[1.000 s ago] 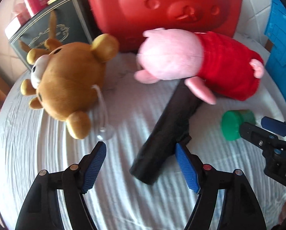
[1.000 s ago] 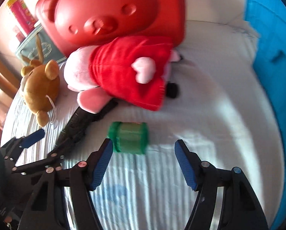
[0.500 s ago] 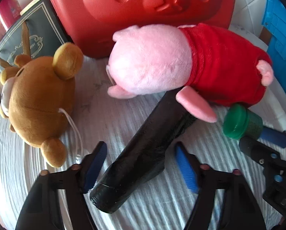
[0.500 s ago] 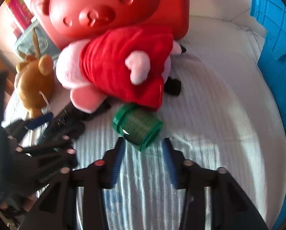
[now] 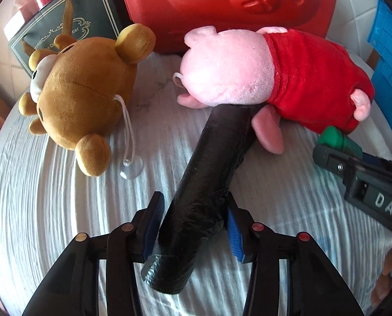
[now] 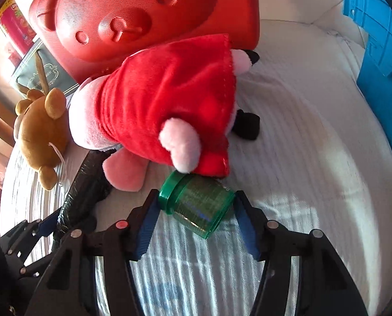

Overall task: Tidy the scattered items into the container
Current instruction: 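Grasp the black rolled bag with the left tool while the right tool grasps the green jar, then carry the black bag in the left tool while the right tool carries the green jar to the bin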

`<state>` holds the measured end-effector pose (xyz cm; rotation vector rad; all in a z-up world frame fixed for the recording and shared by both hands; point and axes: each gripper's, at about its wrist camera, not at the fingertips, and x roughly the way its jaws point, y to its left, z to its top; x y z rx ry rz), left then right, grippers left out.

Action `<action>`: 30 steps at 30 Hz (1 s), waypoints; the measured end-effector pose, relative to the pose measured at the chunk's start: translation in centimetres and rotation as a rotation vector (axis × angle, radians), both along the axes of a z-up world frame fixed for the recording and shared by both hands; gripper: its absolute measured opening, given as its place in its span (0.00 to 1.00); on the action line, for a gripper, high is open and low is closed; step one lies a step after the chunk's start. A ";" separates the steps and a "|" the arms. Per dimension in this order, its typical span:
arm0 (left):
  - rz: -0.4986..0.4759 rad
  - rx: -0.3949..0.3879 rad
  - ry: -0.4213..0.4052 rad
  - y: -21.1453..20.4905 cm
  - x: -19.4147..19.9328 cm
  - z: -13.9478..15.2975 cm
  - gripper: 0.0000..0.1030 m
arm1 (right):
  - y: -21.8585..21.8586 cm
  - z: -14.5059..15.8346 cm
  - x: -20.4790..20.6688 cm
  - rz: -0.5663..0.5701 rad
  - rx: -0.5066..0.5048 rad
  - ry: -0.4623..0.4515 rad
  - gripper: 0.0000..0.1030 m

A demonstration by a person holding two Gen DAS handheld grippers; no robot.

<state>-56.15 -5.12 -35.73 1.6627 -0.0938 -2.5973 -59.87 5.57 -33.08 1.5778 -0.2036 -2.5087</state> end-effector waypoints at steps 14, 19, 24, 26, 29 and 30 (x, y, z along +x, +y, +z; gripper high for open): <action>0.004 0.043 -0.003 1.3 2.3 0.3 0.34 | -1.6 0.5 1.9 0.033 0.026 0.004 0.54; 0.007 0.045 0.042 1.5 5.1 2.9 0.33 | -2.2 3.6 4.2 0.050 0.018 0.048 0.54; 0.011 0.058 0.129 -2.0 8.6 7.1 0.33 | -1.0 7.6 6.2 0.058 0.010 0.122 0.54; 0.009 0.064 0.177 -2.0 9.9 9.3 0.33 | -0.6 9.7 8.0 0.061 0.007 0.162 0.54; -0.008 0.066 0.251 -3.2 12.8 12.5 0.33 | 0.0 13.4 10.9 0.058 0.012 0.233 0.54; -0.016 0.068 0.270 -3.1 13.2 13.8 0.33 | 0.3 14.6 11.9 0.053 0.015 0.257 0.54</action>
